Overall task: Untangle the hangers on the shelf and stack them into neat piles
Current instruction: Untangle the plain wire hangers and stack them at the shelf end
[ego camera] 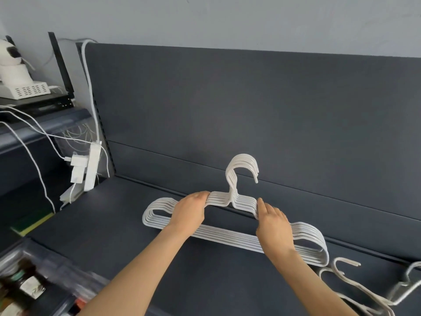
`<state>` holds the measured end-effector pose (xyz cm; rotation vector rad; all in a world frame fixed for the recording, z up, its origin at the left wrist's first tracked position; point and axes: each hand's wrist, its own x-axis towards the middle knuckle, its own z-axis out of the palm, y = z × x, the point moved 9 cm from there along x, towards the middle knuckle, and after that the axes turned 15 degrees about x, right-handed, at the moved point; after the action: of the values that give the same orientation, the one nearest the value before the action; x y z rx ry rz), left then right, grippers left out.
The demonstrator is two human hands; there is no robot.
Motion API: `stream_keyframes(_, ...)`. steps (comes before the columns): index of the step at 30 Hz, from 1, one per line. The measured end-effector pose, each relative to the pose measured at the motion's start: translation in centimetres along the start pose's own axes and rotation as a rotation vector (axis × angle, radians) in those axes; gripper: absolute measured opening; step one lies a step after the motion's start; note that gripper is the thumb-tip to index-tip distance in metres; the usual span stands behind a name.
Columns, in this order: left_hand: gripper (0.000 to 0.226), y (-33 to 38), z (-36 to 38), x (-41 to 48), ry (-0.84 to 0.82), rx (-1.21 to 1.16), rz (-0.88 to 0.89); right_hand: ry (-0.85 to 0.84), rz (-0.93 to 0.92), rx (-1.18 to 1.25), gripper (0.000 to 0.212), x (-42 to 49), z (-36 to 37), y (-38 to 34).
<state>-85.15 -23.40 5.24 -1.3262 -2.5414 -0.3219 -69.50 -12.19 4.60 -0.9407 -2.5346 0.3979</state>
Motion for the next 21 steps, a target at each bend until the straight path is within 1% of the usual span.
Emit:
stream_keyframes(3,0.035,-1.6,0.0,0.0,-0.057,0.017,0.026,-0.045,0.005,-0.039,0.059,-0.1,0.4,-1.8)
stream_keyframes(7,0.029,-5.1,-0.4,0.2,-0.115,0.079,0.052,-0.069,0.027,-0.027,0.027,0.0,1.2,-5.2)
stream_keyframes(12,0.019,-11.9,-0.8,0.0,-0.157,0.135,0.038,-0.088,0.01,0.021,0.027,0.9,4.5,-11.0)
stream_keyframes(15,0.019,-16.3,-0.7,0.1,-0.159,0.149,0.005,-0.114,0.013,0.025,0.026,1.7,6.9,-14.5)
stream_keyframes(17,0.019,-18.7,-0.4,0.2,-0.173,0.145,-0.011,-0.145,0.028,0.024,0.031,2.3,8.6,-16.1)
stream_keyframes(21,0.017,-22.5,1.5,0.6,-0.219,0.142,-0.042,-0.245,0.083,0.033,0.029,3.0,12.1,-18.2)
